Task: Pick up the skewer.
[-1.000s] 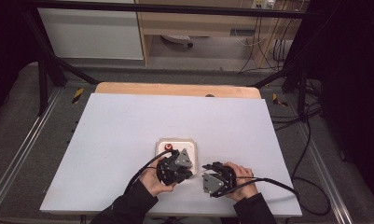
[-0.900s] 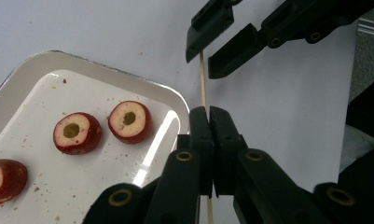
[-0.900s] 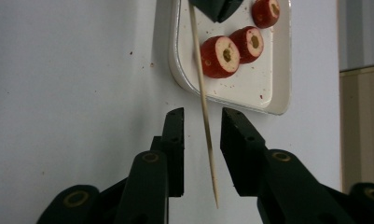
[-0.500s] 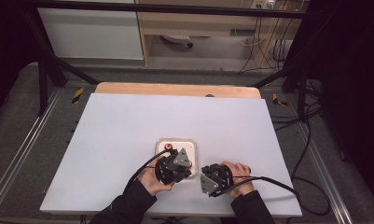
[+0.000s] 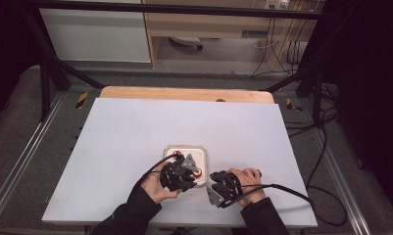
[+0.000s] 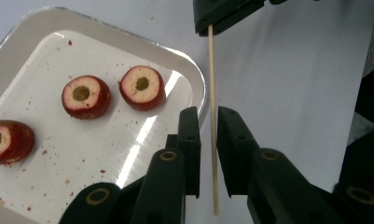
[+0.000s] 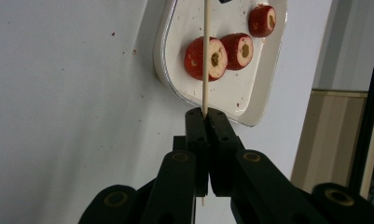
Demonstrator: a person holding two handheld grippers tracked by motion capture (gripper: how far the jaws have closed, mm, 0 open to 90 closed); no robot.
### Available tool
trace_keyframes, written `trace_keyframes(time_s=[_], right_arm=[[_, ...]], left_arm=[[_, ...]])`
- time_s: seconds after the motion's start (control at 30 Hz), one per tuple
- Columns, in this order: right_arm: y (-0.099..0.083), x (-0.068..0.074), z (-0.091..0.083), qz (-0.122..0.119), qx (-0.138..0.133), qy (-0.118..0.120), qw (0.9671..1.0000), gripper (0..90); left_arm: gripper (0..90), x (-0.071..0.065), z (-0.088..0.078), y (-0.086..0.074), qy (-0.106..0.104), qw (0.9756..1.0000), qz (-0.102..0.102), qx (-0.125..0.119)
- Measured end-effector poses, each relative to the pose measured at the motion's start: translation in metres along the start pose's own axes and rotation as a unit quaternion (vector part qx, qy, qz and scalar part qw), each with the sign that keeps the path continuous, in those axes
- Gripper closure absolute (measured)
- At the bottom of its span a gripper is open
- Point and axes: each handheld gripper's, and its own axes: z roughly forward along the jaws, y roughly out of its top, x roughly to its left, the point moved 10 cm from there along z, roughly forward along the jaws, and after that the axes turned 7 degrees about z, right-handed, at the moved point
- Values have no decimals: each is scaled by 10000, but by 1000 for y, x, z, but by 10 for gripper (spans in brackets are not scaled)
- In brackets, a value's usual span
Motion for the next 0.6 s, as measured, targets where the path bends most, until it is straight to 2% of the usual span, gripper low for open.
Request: trace_keyframes(time_s=[0.03,0.17,0.43,0.6], right_arm=[[1,0,0,-59,93,-4,9999,889],[4,-2,3,-267,125,-27,9996,889],[3,-2,3,-289,152,-83,9994,887],[4,0,3,-243,139,-65,9996,883]], left_arm=[[812,0,0,-1,-39,10000,-15,43],[839,-2,2,-6,-92,9996,-53,252],[876,-2,6,-10,-17,9989,-22,458],[884,-2,7,-12,77,9988,26,492]])
